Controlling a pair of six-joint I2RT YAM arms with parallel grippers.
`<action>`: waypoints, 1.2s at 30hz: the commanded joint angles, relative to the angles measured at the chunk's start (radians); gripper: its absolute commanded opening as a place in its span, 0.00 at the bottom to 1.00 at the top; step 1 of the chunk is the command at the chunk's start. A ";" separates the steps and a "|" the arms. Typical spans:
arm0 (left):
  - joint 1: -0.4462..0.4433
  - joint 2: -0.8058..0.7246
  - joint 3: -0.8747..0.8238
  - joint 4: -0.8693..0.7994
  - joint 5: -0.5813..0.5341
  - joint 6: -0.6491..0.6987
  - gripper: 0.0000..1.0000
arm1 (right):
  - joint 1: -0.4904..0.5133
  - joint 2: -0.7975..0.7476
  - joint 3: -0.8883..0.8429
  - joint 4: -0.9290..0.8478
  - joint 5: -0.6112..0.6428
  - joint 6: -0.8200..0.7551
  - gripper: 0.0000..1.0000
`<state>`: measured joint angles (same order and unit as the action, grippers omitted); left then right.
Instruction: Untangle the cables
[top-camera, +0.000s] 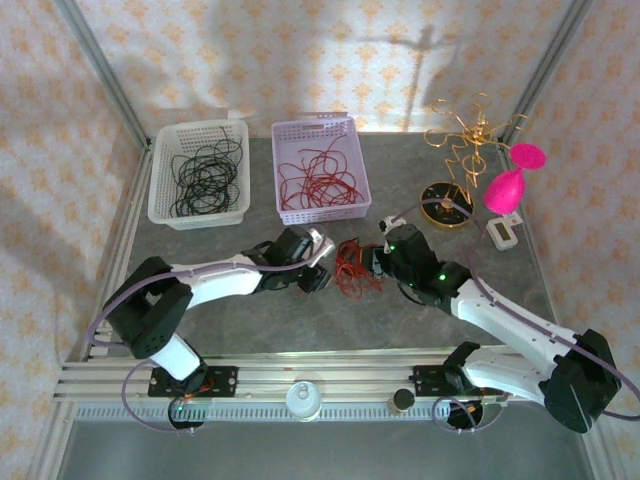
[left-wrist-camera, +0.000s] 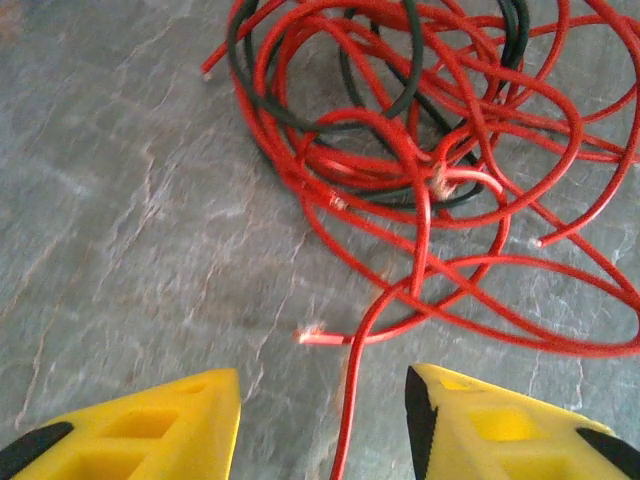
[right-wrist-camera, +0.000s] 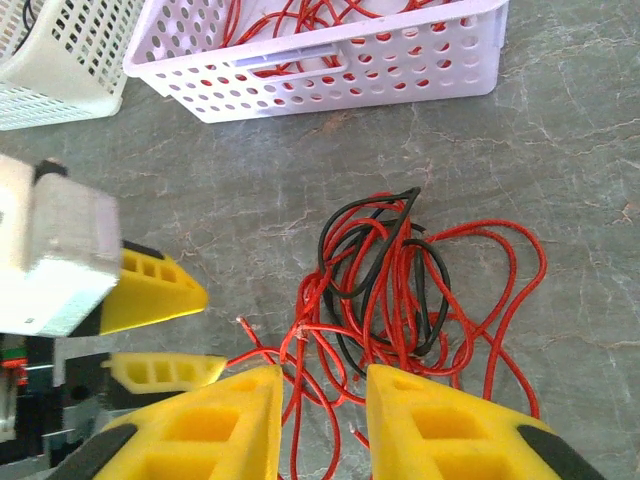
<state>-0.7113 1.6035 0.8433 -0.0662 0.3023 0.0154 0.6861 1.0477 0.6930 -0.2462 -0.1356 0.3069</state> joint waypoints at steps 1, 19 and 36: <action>-0.017 0.049 0.114 -0.252 -0.095 0.097 0.44 | -0.007 -0.018 -0.004 0.010 -0.005 -0.029 0.28; -0.017 0.140 0.122 -0.305 -0.153 0.170 0.55 | -0.010 -0.037 -0.024 0.026 0.021 -0.017 0.32; -0.081 -0.054 0.124 -0.325 -0.199 0.161 0.00 | -0.010 -0.046 -0.020 0.100 -0.038 -0.073 0.33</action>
<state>-0.7509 1.6650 0.9638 -0.3603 0.1532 0.1776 0.6834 1.0126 0.6727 -0.2176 -0.1326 0.2806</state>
